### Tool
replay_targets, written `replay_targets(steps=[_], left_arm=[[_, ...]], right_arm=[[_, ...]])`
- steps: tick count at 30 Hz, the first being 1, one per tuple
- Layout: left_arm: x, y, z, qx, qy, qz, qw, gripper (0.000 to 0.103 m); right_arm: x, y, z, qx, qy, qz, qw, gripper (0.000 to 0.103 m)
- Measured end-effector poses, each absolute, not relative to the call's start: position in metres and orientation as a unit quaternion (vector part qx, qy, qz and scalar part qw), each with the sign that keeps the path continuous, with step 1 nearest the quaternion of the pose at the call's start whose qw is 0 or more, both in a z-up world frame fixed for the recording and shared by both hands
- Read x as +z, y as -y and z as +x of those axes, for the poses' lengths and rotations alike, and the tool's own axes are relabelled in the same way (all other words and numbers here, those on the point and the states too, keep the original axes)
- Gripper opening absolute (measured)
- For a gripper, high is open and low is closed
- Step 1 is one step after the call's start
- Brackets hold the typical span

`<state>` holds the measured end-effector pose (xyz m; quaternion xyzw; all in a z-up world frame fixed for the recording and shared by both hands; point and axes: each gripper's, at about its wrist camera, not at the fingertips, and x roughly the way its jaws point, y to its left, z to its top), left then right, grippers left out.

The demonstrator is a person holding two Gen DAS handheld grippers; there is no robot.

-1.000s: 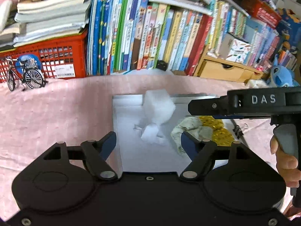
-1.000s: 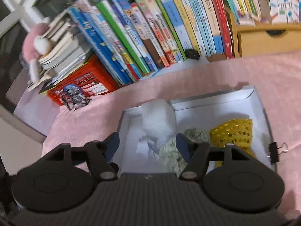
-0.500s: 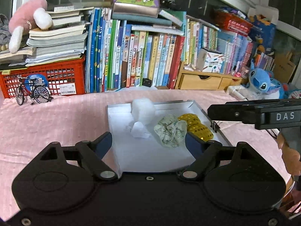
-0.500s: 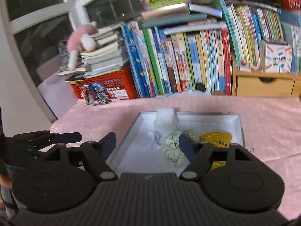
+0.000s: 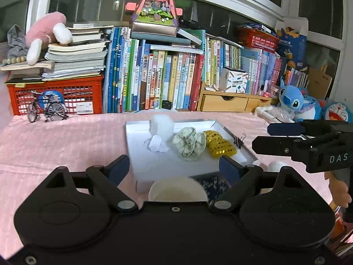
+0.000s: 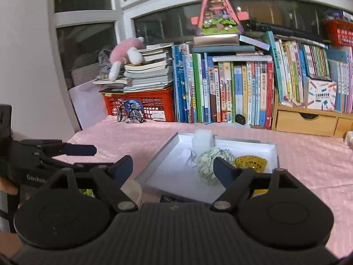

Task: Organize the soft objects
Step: 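Withdraw both tools away from the tray, then grasp the white fluffy plush with the left tool while the right tool grasps the navy floral pouch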

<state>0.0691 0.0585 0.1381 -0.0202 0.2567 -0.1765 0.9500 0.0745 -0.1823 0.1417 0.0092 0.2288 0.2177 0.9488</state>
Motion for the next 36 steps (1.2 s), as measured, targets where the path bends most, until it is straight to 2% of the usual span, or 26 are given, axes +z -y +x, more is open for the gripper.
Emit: replay_targets(steps=[7, 18, 25, 36], left_arm=[[0.116, -0.076, 0.035, -0.152, -0.258, -0.027, 0.954, 0.091], [0.072, -0.085, 0.015, -0.105, -0.264, -0.006, 0.959, 0.091], [0.048, -0.075, 0.021, -0.084, -0.272, 0.014, 0.958, 0.082], [0.031, -0.066, 0.042, -0.065, -0.268, 0.032, 0.961, 0.077]], right_arm=[[0.117, 0.169, 0.039, 0.211, -0.203, -0.042, 0.955, 0.089], [0.074, 0.153, 0.019, 0.188, -0.195, -0.095, 0.958, 0.089], [0.050, 0.135, 0.016, 0.176, -0.189, -0.170, 0.951, 0.089], [0.022, 0.114, 0.029, 0.159, -0.195, -0.263, 0.931, 0.088]])
